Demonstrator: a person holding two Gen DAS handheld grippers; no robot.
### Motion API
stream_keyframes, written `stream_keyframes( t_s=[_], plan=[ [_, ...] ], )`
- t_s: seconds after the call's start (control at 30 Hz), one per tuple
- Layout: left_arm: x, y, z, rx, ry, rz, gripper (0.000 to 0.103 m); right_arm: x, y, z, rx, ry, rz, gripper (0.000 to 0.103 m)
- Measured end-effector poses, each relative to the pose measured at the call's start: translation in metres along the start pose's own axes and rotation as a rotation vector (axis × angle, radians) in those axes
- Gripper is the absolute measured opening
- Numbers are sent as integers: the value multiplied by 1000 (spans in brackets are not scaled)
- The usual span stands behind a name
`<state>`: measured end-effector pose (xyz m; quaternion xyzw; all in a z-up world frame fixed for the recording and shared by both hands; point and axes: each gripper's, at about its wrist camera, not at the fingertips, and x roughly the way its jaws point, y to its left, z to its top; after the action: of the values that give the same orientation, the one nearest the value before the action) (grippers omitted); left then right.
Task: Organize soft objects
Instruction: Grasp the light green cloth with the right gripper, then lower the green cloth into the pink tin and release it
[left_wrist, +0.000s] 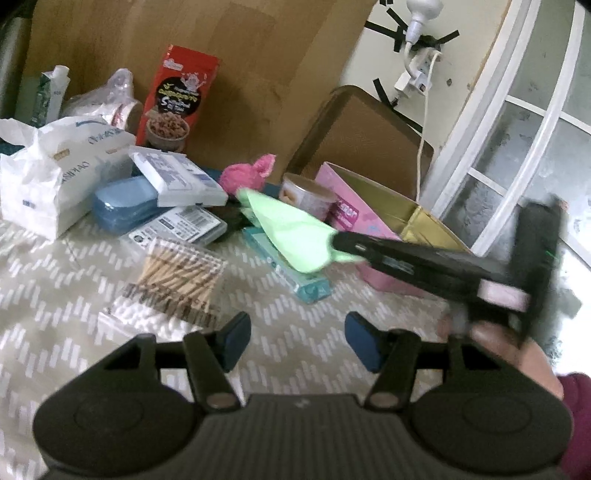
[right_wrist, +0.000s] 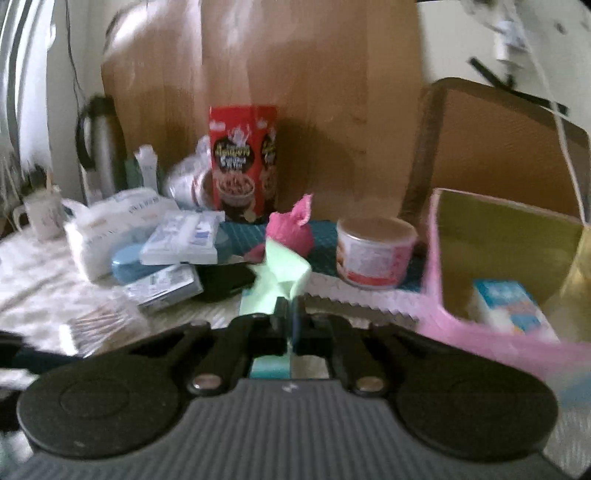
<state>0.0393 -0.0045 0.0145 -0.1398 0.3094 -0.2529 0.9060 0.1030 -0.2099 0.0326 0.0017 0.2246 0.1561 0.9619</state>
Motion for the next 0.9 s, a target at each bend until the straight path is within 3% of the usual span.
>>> stream_keyframes(
  t_s=[0.17,0.23,0.4,0.47,0.53,0.57,0.63,0.7,0.77,0.8,0.83,0.87,0.9],
  plan=[
    [6,-14,2,24,25,-47,58,-79,-31,-42,86,-67,21,4],
    [15,-25,2,39,54,-81,58,-109,-41,-61,106,-86,-26,5],
    [52,-64,0,95,158,-168,58,-133,-63,-96,159,-14,-84,10],
    [66,-82,-2,111,204,-199,60,-132,-66,-103,173,4,-92,22],
    [77,-97,-3,128,233,-207,66,-130,-65,-104,174,-7,-83,53],
    [82,-104,-2,138,241,-200,68,-128,-64,-103,166,-14,-77,56],
    [90,-114,1,151,245,-171,82,-121,-62,-101,140,-17,-55,56],
    [99,-119,5,150,249,-119,85,-107,-58,-98,126,9,-49,56],
    [110,-119,7,140,279,-89,79,-97,-56,-98,121,27,-47,54],
    [116,-118,6,133,304,-86,61,-94,-52,-97,101,18,-49,25],
    [120,-119,4,135,308,-86,52,-90,-48,-96,87,25,-46,7],
    [120,-121,4,153,305,-88,40,-89,-45,-95,83,14,-44,7],
    [122,-122,4,150,329,-121,19,-89,-43,-92,88,2,-18,6]
  ],
)
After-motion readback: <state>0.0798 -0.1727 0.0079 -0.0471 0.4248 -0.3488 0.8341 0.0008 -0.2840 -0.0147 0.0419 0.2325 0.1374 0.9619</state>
